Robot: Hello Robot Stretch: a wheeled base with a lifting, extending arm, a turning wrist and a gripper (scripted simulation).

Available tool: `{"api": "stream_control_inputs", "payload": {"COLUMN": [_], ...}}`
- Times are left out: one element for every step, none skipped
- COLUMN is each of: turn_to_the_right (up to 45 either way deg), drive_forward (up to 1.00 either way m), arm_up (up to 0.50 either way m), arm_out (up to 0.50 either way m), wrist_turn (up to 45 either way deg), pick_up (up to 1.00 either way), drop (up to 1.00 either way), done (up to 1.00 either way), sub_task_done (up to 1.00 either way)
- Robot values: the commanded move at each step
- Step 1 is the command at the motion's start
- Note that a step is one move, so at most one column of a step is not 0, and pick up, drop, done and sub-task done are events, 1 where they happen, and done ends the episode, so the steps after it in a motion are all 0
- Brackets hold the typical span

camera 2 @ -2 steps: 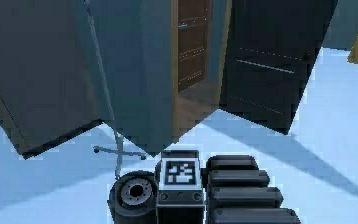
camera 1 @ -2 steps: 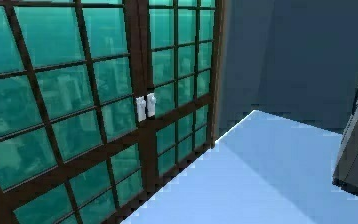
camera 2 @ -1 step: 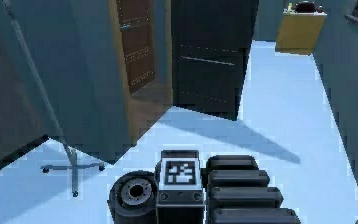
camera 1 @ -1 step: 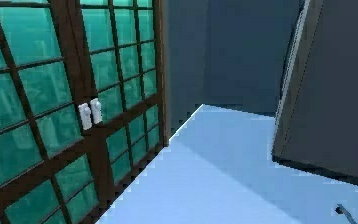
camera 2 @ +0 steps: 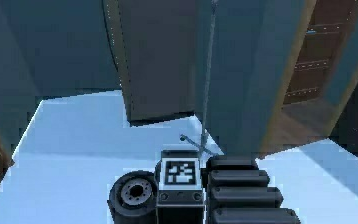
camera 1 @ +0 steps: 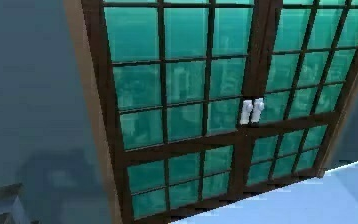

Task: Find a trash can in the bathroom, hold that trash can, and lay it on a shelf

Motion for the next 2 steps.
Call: {"api": "stream_control_inputs", "payload": {"turn_to_the_right": [-45.0, -42.0], "drive_forward": [0.0, 0.0], "arm_up": [0.0, 0.0], "arm_out": [0.0, 0.0], "wrist_turn": [0.0, 0.0], "pick_up": [0.0, 0.0], "drop": [0.0, 0.0], "done": [0.0, 0.0], "sub_task_done": [0.0, 0.0]}}
